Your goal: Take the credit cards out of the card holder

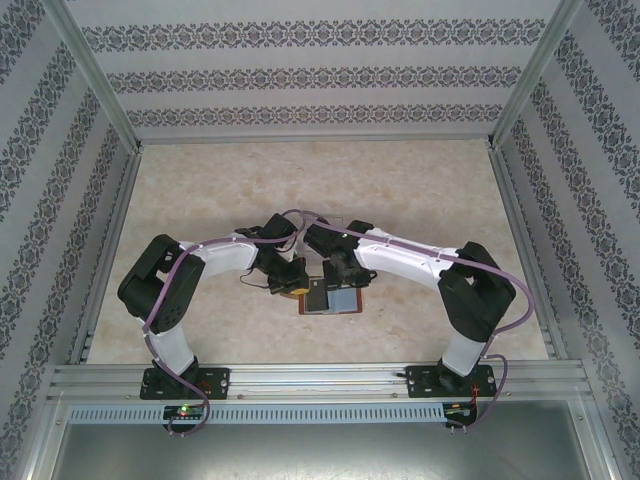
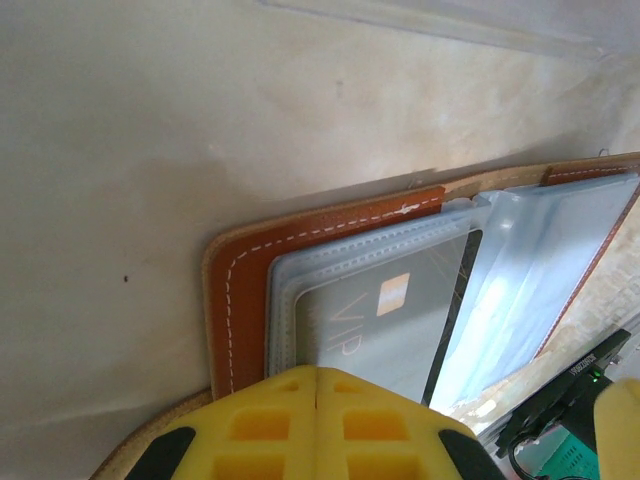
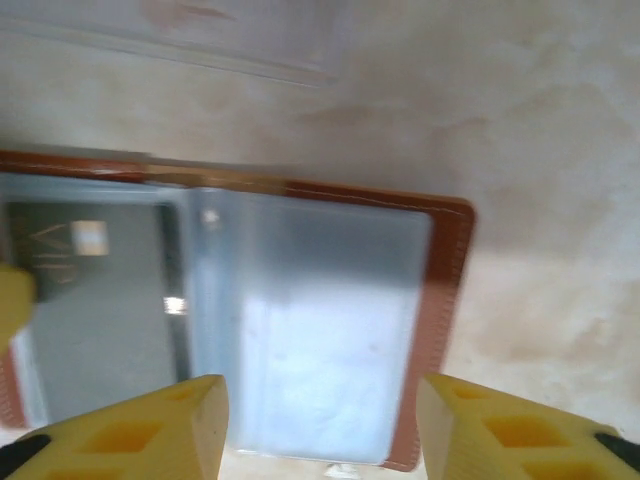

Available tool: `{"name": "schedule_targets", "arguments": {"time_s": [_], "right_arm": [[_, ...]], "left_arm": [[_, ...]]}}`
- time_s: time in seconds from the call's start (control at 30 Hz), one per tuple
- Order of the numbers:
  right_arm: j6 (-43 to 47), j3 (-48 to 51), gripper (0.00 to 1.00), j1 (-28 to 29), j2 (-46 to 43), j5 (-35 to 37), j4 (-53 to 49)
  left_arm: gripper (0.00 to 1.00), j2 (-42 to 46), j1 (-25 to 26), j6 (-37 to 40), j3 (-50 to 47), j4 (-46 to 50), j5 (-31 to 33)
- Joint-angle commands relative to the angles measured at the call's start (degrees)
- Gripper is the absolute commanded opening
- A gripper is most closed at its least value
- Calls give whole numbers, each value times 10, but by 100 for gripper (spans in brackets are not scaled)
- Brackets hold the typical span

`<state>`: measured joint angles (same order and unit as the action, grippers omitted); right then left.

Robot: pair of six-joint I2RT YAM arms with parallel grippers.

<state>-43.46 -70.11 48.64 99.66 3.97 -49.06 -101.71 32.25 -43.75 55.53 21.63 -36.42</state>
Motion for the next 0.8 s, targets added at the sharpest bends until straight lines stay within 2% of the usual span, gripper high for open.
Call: {"name": "schedule_targets", "arguments": {"time_s": [0.0, 0.17, 0.33, 0.77], "right_arm": [[-11, 19, 44, -1, -11, -62, 62], [-26, 49, 33, -11, -12, -128, 140], [-39, 76, 29, -23, -5, -168, 190], [-38, 88, 28, -27, 29, -173, 208]], "left_arm": [[1, -3, 4, 0, 12, 9, 8], [1, -1, 5, 1, 9, 9, 9], [1, -2, 5, -2, 6, 4, 8], [1, 0, 5, -2, 4, 4, 9]]}}
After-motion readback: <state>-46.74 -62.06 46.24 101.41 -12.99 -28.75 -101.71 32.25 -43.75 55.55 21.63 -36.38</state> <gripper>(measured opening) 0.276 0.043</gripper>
